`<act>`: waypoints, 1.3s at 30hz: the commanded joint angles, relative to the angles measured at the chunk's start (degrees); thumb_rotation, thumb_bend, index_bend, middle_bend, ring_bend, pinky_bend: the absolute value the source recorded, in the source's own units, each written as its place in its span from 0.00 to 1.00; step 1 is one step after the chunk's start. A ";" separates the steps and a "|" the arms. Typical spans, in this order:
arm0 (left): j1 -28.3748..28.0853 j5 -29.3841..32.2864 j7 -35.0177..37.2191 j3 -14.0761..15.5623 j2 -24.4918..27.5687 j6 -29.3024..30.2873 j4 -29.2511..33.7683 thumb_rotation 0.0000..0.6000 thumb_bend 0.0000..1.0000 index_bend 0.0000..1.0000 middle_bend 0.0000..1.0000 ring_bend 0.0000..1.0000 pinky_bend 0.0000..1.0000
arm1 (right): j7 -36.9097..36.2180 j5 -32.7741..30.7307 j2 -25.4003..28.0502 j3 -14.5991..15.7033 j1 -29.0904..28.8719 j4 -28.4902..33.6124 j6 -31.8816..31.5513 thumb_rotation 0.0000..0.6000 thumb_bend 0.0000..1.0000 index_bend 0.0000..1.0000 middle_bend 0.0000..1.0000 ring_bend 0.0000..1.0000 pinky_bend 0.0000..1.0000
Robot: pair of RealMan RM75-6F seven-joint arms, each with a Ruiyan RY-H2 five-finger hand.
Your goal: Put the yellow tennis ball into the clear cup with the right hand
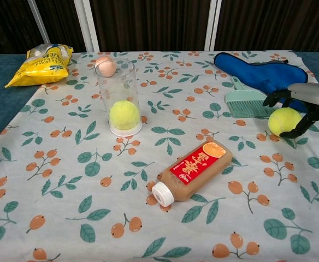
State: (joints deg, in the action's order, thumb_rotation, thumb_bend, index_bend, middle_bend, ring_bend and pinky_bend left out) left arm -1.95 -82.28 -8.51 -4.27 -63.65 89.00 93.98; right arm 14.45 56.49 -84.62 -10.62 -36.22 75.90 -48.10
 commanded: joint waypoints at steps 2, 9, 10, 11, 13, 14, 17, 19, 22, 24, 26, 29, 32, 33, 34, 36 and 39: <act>-0.04 0.03 -0.13 0.05 0.03 -0.15 0.10 1.00 0.00 0.17 0.00 0.00 0.06 | -0.65 0.49 -0.49 0.39 -0.02 -1.48 0.20 1.00 0.32 0.25 0.23 0.28 0.09; -0.07 0.13 -0.35 0.18 0.16 -0.46 0.36 1.00 0.00 0.18 0.00 0.00 0.06 | -1.25 0.52 -0.93 0.90 0.01 -3.02 0.80 1.00 0.34 0.35 0.31 0.39 0.11; -0.07 0.16 -0.32 0.20 0.22 -0.52 0.43 1.00 0.00 0.18 0.00 0.00 0.07 | -1.43 0.71 -1.12 0.81 0.05 -3.31 0.42 1.00 0.36 0.38 0.34 0.42 0.12; -0.08 0.15 -0.29 0.20 0.26 -0.54 0.47 1.00 0.00 0.18 0.00 0.00 0.07 | -1.50 0.89 -1.24 0.80 0.06 -3.49 0.21 1.00 0.39 0.41 0.36 0.44 0.14; -0.08 0.14 -0.24 0.21 0.32 -0.56 0.54 1.00 0.00 0.19 0.00 0.00 0.07 | -1.67 1.18 -1.40 0.74 0.07 -3.69 -0.15 1.00 0.44 0.45 0.39 0.47 0.20; -0.07 0.12 -0.21 0.22 0.36 -0.56 0.57 1.00 0.00 0.19 0.00 0.00 0.07 | -1.76 1.32 -1.46 0.67 0.08 -3.71 -0.36 1.00 0.47 0.47 0.41 0.48 0.23; -0.05 0.06 0.18 0.30 0.53 -0.64 0.69 1.00 0.00 0.19 0.00 0.00 0.07 | -2.09 1.97 -1.40 0.28 0.13 -3.37 -1.44 1.00 0.51 0.50 0.43 0.50 0.31; -0.02 0.08 0.36 0.30 0.65 -0.66 0.73 1.00 0.00 0.19 0.00 0.00 0.07 | -2.55 2.48 -1.09 -0.15 0.16 -2.72 -2.21 1.00 0.51 0.51 0.44 0.51 0.35; 0.03 0.14 0.51 0.29 0.76 -0.64 0.81 1.00 0.00 0.19 0.00 0.00 0.07 | -3.14 3.36 0.18 -1.00 0.15 -0.74 -3.41 1.00 0.51 0.51 0.44 0.51 0.42; 0.08 0.09 0.60 0.32 0.84 -0.59 0.92 1.00 0.00 0.19 0.00 0.00 0.07 | -3.20 3.65 1.36 -1.53 0.05 1.02 -3.82 1.00 0.51 0.51 0.44 0.51 0.45; 0.17 -0.10 0.73 0.37 0.95 -0.39 1.07 1.00 0.00 0.19 0.00 0.00 0.07 | -3.14 3.59 3.30 -2.40 -0.24 3.93 -3.92 1.00 0.51 0.51 0.44 0.51 0.49; 0.30 -0.28 0.99 0.40 1.10 -0.12 1.22 1.00 0.00 0.19 0.00 0.00 0.07 | -1.89 2.80 6.76 -4.11 -1.31 8.92 -3.54 1.00 0.51 0.51 0.44 0.51 0.54; 0.39 -0.24 1.39 0.37 1.29 -0.03 1.31 1.00 0.00 0.19 0.00 0.00 0.07 | 0.12 1.13 9.62 -5.86 -2.84 13.57 -2.84 1.00 0.51 0.51 0.44 0.51 0.58; 0.42 -0.19 1.55 0.36 1.37 -0.03 1.33 1.00 0.00 0.19 0.00 0.00 0.07 | 0.87 0.34 10.49 -6.48 -3.47 15.11 -2.51 1.00 0.51 0.51 0.44 0.51 0.59; 0.44 -0.11 1.76 0.32 1.47 -0.06 1.33 1.00 0.00 0.19 0.00 0.00 0.07 | 2.03 -1.07 11.60 -7.34 -4.44 17.21 -2.07 1.00 0.51 0.51 0.44 0.51 0.60; 0.43 0.04 1.96 0.28 1.55 -0.18 1.35 1.00 0.00 0.19 0.00 0.00 0.07 | 3.85 -3.17 12.75 -8.69 -6.17 19.90 -1.54 1.00 0.51 0.51 0.44 0.51 0.62; 0.38 0.07 2.28 0.30 1.68 -0.39 1.37 1.00 0.00 0.19 0.00 0.00 0.07 | 7.68 -7.36 13.35 -10.34 -9.40 23.06 -1.64 1.00 0.51 0.51 0.44 0.51 0.66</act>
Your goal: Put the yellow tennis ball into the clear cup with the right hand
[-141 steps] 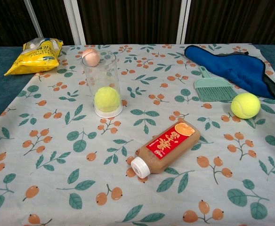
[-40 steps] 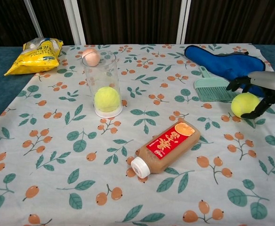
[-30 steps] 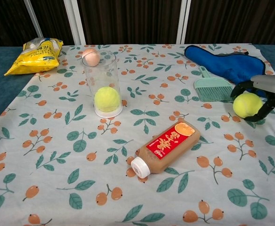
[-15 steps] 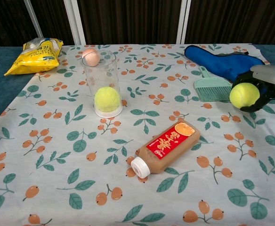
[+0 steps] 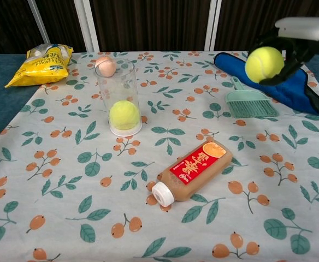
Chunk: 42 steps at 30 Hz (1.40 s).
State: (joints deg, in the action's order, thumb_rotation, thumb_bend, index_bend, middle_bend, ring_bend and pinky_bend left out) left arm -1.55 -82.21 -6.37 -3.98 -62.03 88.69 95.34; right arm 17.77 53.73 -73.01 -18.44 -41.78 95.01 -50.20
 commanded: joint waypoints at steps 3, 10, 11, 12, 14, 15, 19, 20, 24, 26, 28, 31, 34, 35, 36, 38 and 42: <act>0.04 0.01 0.67 -0.04 0.30 -0.01 0.04 1.00 0.00 0.19 0.00 0.00 0.07 | 8.53 -7.95 1.32 -3.36 -7.10 5.57 -0.33 1.00 0.51 0.51 0.44 0.51 0.69; 0.27 0.89 2.24 -0.62 0.90 0.22 -0.18 1.00 0.00 0.19 0.00 0.00 0.07 | 15.76 -17.32 -1.98 -5.17 -15.03 6.42 -2.77 1.00 0.51 0.51 0.44 0.51 0.74; 0.31 0.95 2.49 -0.67 0.99 0.25 -0.19 1.00 0.00 0.19 0.00 0.00 0.07 | 16.45 -18.19 -2.54 -5.26 -15.97 6.30 -3.05 1.00 0.51 0.52 0.44 0.51 0.62; 0.36 0.99 2.86 -0.75 1.13 0.35 -0.24 1.00 0.00 0.19 0.00 0.00 0.07 | 17.34 -19.26 -3.41 -5.34 -17.24 6.12 -3.56 1.00 0.51 0.52 0.44 0.51 0.45; 0.45 1.14 3.32 -0.86 1.28 0.46 -0.35 1.00 0.00 0.19 0.00 0.00 0.07 | 18.09 -20.07 -4.91 -5.48 -18.73 5.80 -4.51 1.00 0.51 0.53 0.44 0.50 0.12; 0.48 1.26 3.54 -0.90 1.34 0.42 -0.37 1.00 0.00 0.19 0.00 0.00 0.07 | 18.28 -20.08 -5.86 -5.54 -19.35 5.43 -5.23 1.00 0.51 0.53 0.44 0.50 0.09; 0.47 1.41 4.07 -0.82 1.55 0.04 -0.26 1.00 0.00 0.19 0.00 0.00 0.07 | 18.68 -19.19 -10.23 -5.15 -21.59 3.43 -7.58 1.00 0.51 0.53 0.44 0.50 0.09; 0.45 1.39 4.13 -0.80 1.59 -0.04 -0.26 1.00 0.00 0.19 0.00 0.00 0.07 | 18.61 -19.22 -10.99 -5.13 -22.04 3.13 -7.64 1.00 0.51 0.53 0.44 0.50 0.09; 0.45 1.72 4.61 -1.00 1.72 -0.11 -0.41 1.00 0.00 0.19 0.00 0.00 0.07 | 18.77 -19.72 -13.50 -5.30 -24.07 1.85 -7.73 1.00 0.51 0.53 0.44 0.50 0.09; 0.46 1.99 4.88 -1.13 1.79 -0.18 -0.48 1.00 0.00 0.19 0.00 0.00 0.07 | 18.90 -20.14 -14.43 -5.37 -24.84 1.16 -7.85 1.00 0.51 0.53 0.44 0.49 0.09; 0.46 2.15 5.06 -1.19 1.86 -0.27 -0.51 1.00 0.00 0.19 0.00 0.00 0.07 | 18.91 -20.62 -15.32 -5.41 -25.54 0.49 -7.84 1.00 0.51 0.53 0.44 0.49 0.09; 0.44 2.01 5.30 -1.15 1.94 -0.33 -0.53 1.00 0.00 0.19 0.00 0.00 0.07 | 18.81 -21.00 -16.67 -5.27 -26.45 -0.51 -7.86 1.00 0.51 0.53 0.44 0.49 0.08; 0.41 1.92 5.44 -1.10 1.96 -0.43 -0.57 1.00 0.00 0.19 0.00 0.00 0.07 | 18.70 -21.16 -17.61 -4.98 -27.04 -1.17 -7.71 1.00 0.51 0.53 0.44 0.47 0.07; 0.39 1.93 5.52 -1.09 1.97 -0.51 -0.58 1.00 0.00 0.19 0.00 0.00 0.07 | 18.64 -21.24 -18.14 -4.87 -27.36 -1.64 -7.67 1.00 0.51 0.53 0.43 0.47 0.07; 0.37 1.94 5.56 -1.09 1.98 -0.57 -0.59 1.00 0.00 0.19 0.00 0.00 0.07 | 18.52 -21.32 -18.49 -4.88 -27.56 -1.94 -7.63 1.00 0.51 0.53 0.43 0.46 0.07; 0.34 1.96 5.61 -1.10 1.98 -0.63 -0.61 1.00 0.00 0.19 0.00 0.00 0.07 | 18.10 -21.50 -19.18 -5.08 -27.94 -2.54 -7.57 1.00 0.51 0.53 0.42 0.46 0.06; 0.33 1.92 5.85 -1.13 2.03 -0.65 -0.71 1.00 0.00 0.19 0.00 0.00 0.07 | 17.17 -21.53 -20.44 -5.46 -28.71 -3.49 -7.24 1.00 0.51 0.51 0.40 0.42 0.04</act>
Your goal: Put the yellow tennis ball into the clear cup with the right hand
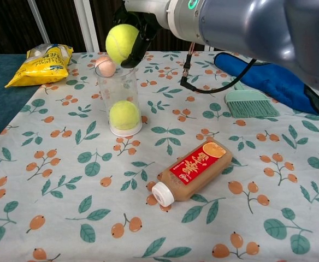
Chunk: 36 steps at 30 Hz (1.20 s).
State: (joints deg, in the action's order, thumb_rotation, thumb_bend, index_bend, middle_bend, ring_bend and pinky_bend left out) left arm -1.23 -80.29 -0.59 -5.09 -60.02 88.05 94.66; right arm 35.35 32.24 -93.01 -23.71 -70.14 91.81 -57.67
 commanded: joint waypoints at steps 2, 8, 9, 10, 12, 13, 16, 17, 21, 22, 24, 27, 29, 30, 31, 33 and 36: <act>0.02 0.10 0.18 -0.06 0.06 0.01 -0.08 1.00 0.00 0.19 0.00 0.00 0.07 | -0.72 -0.03 -0.71 -0.28 -0.63 -0.41 0.53 1.00 0.51 0.47 0.36 0.38 0.03; 0.09 0.13 0.34 -0.08 0.16 0.08 -0.07 1.00 0.00 0.19 0.00 0.00 0.07 | -0.29 -1.29 -1.02 -0.08 -1.49 -0.85 1.06 1.00 0.44 0.27 0.22 0.26 0.00; 0.09 0.11 0.33 -0.08 0.16 0.07 -0.07 1.00 0.00 0.19 0.00 0.00 0.07 | -0.18 -1.63 -1.07 -0.09 -1.61 -0.89 0.96 1.00 0.43 0.25 0.20 0.25 0.00; 0.08 0.10 0.33 -0.07 0.16 0.06 -0.07 1.00 0.00 0.19 0.00 0.00 0.07 | -0.10 -2.21 -1.09 -0.13 -1.73 -0.86 0.84 1.00 0.42 0.21 0.17 0.22 0.00; 0.09 0.19 0.33 -0.10 0.17 0.04 -0.08 1.00 0.00 0.19 0.00 0.00 0.07 | 0.02 -2.92 -0.99 -0.19 -1.85 -0.78 0.70 1.00 0.40 0.19 0.13 0.19 0.00; 0.10 0.26 0.32 -0.13 0.18 0.06 -0.07 1.00 0.00 0.19 0.00 0.00 0.07 | 0.20 -3.35 -0.88 -0.22 -1.91 -0.80 0.33 1.00 0.40 0.18 0.12 0.19 0.00; 0.24 0.24 0.39 -0.22 0.25 0.42 -0.02 1.00 0.00 0.19 0.00 0.00 0.07 | 0.10 -3.86 0.09 -0.30 -1.63 0.04 -0.19 1.00 0.40 0.17 0.12 0.18 0.00; 0.28 0.28 0.38 -0.25 0.24 0.51 -0.04 1.00 0.00 0.19 0.00 0.00 0.07 | -0.01 -4.08 0.53 -0.32 -1.48 0.47 -0.18 1.00 0.40 0.17 0.12 0.18 0.00; 0.34 0.32 0.15 -0.24 0.24 0.57 0.04 1.00 0.00 0.19 0.00 0.00 0.07 | -0.55 -3.98 2.98 -0.27 -0.50 2.82 -0.76 1.00 0.40 0.16 0.12 0.18 0.00; 0.34 0.30 0.03 -0.24 0.22 0.61 0.06 1.00 0.00 0.19 0.00 0.00 0.07 | -0.71 -4.00 3.69 -0.24 -0.16 3.43 -0.91 1.00 0.40 0.16 0.12 0.18 0.00; 0.38 0.23 -0.13 -0.23 0.18 0.72 0.11 1.00 0.00 0.19 0.00 0.00 0.07 | -1.07 -4.03 5.72 -0.15 0.78 5.17 -1.27 1.00 0.40 0.15 0.12 0.18 0.00; 0.40 0.44 -0.26 -0.36 0.14 0.80 0.05 1.00 0.00 0.19 0.00 0.00 0.07 | -1.42 -2.48 9.56 0.60 2.89 8.17 -2.52 1.00 0.40 0.15 0.12 0.18 0.00; 0.40 0.70 -0.51 -0.40 0.08 0.69 0.08 1.00 0.00 0.19 0.00 0.00 0.07 | -2.08 0.50 13.61 2.02 5.87 11.43 -4.45 1.00 0.40 0.14 0.12 0.18 0.00; 0.39 0.72 -0.66 -0.38 0.07 0.65 0.15 1.00 0.00 0.19 0.00 0.00 0.07 | -2.54 2.24 15.59 2.97 7.53 12.99 -5.33 1.00 0.40 0.14 0.12 0.18 0.00; 0.38 0.67 -0.86 -0.33 0.04 0.63 0.21 1.00 0.00 0.19 0.00 0.00 0.07 | -3.16 4.06 17.41 3.92 9.18 14.17 -6.14 1.00 0.40 0.13 0.12 0.18 0.00; 0.32 0.42 -1.32 -0.20 -0.04 0.60 0.40 1.00 0.00 0.18 0.00 0.00 0.07 | -4.76 8.17 20.70 6.06 12.67 16.15 -7.86 1.00 0.40 0.13 0.12 0.18 0.00; 0.31 -0.07 -2.00 0.05 -0.19 0.73 0.69 1.00 0.00 0.18 0.00 0.00 0.07 | -7.92 14.32 25.56 9.75 18.14 18.10 -9.60 1.00 0.40 0.12 0.12 0.18 0.00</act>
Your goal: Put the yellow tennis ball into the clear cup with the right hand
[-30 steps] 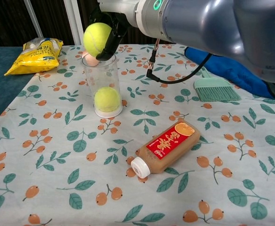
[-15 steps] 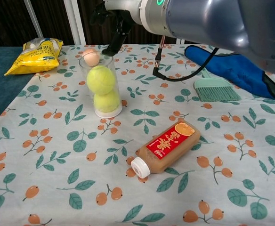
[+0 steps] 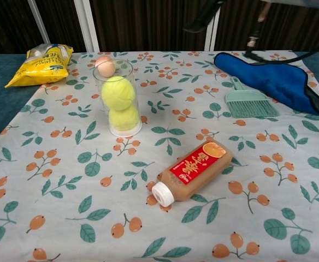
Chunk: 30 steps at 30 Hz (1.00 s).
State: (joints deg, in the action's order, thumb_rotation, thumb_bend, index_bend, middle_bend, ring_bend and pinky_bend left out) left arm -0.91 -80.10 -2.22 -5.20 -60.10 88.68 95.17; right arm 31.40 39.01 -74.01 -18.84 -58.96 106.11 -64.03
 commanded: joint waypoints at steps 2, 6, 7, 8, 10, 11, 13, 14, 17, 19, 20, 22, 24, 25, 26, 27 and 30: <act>-0.01 -0.62 -1.11 0.32 -0.31 0.25 0.36 1.00 0.00 0.17 0.00 0.00 0.07 | -6.77 12.96 9.44 7.87 11.14 3.78 -4.92 1.00 0.40 0.12 0.12 0.18 0.00; -0.06 -1.08 -1.95 0.63 -0.60 0.23 0.59 1.00 0.00 0.15 0.00 0.00 0.07 | -12.81 24.52 12.16 12.66 18.68 2.63 -10.52 1.00 0.40 0.13 0.12 0.17 0.00; -0.09 -1.11 -2.08 0.67 -0.64 0.17 0.61 1.00 0.00 0.15 0.00 0.00 0.07 | -14.20 27.00 12.37 13.63 20.30 2.14 -12.02 1.00 0.40 0.13 0.12 0.17 0.00; -0.11 -1.10 -2.19 0.69 -0.67 0.09 0.59 1.00 0.00 0.15 0.00 0.00 0.07 | -15.51 29.32 12.50 14.58 21.91 1.64 -13.56 1.00 0.40 0.13 0.12 0.17 0.00; -0.20 -1.04 -2.39 0.74 -0.73 -0.14 0.56 1.00 0.00 0.14 0.00 0.00 0.07 | -17.53 33.46 12.47 16.49 25.03 0.44 -16.59 1.00 0.40 0.13 0.12 0.17 0.00; -0.26 -1.03 -2.47 0.75 -0.77 -0.24 0.53 1.00 0.00 0.14 0.00 0.00 0.07 | -18.26 35.26 12.36 17.45 26.48 -0.32 -17.92 1.00 0.40 0.13 0.12 0.17 0.00; -0.39 -1.09 -2.63 0.82 -0.86 -0.50 0.48 1.00 0.00 0.14 0.00 0.00 0.07 | -18.93 38.28 11.80 19.46 29.80 -2.23 -20.85 1.00 0.40 0.13 0.12 0.17 0.00; -0.45 -1.24 -2.70 0.91 -0.89 -0.60 0.45 1.00 0.00 0.14 0.00 0.00 0.07 | -18.89 39.06 11.45 20.28 31.34 -3.16 -22.14 1.00 0.40 0.13 0.12 0.16 0.00; -0.53 -1.82 -2.89 1.07 -1.09 -0.49 0.32 1.00 0.00 0.13 0.00 0.00 0.07 | -18.82 40.54 9.77 21.53 35.57 -5.73 -26.23 1.00 0.40 0.12 0.12 0.14 0.00; -0.55 -2.15 -3.11 1.24 -1.25 -0.44 0.24 1.00 0.00 0.13 0.00 0.00 0.07 | -18.89 41.25 8.53 22.02 37.92 -7.54 -28.30 1.00 0.40 0.12 0.12 0.14 0.00; -0.58 -2.32 -3.30 1.40 -1.30 -0.57 0.25 1.00 0.00 0.13 0.00 0.00 0.07 | -18.91 41.35 7.84 22.46 39.36 -8.43 -29.37 1.00 0.40 0.12 0.12 0.13 0.00; -0.66 -2.49 -3.54 1.54 -1.38 -0.71 0.26 1.00 0.00 0.13 0.00 0.00 0.07 | -19.07 42.04 6.95 22.90 40.96 -9.84 -30.47 1.00 0.40 0.12 0.12 0.13 0.00; -0.71 -2.66 -3.71 1.63 -1.47 -0.78 0.25 1.00 0.00 0.13 0.00 0.00 0.07 | -19.27 42.43 6.38 23.26 42.16 -10.99 -31.08 1.00 0.40 0.12 0.12 0.12 0.00; -0.77 -2.82 -3.84 1.70 -1.57 -0.84 0.23 1.00 0.00 0.13 0.00 0.00 0.07 | -19.42 42.55 6.01 23.64 43.09 -11.89 -31.33 1.00 0.40 0.12 0.12 0.11 0.00; -0.82 -3.01 -3.83 1.80 -1.62 -0.91 0.20 1.00 0.00 0.13 0.00 0.00 0.07 | -19.61 42.67 5.80 23.74 43.56 -12.39 -31.45 1.00 0.40 0.12 0.12 0.11 0.00; -0.85 -3.16 -3.76 1.89 -1.66 -0.99 0.19 1.00 0.00 0.13 0.00 0.00 0.07 | -19.92 42.61 5.61 23.82 44.06 -12.87 -31.50 1.00 0.40 0.12 0.12 0.11 0.00; -0.92 -3.37 -4.01 2.07 -1.81 -1.13 0.08 1.00 0.00 0.13 0.00 0.00 0.07 | -21.31 42.79 5.29 23.73 45.21 -13.77 -31.40 1.00 0.40 0.12 0.11 0.10 0.00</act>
State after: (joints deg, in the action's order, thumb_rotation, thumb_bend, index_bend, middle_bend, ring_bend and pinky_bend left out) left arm -1.81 -83.43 -6.10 -3.17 -61.86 87.57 95.30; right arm 10.67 81.64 -68.51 4.85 -14.27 92.76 -95.41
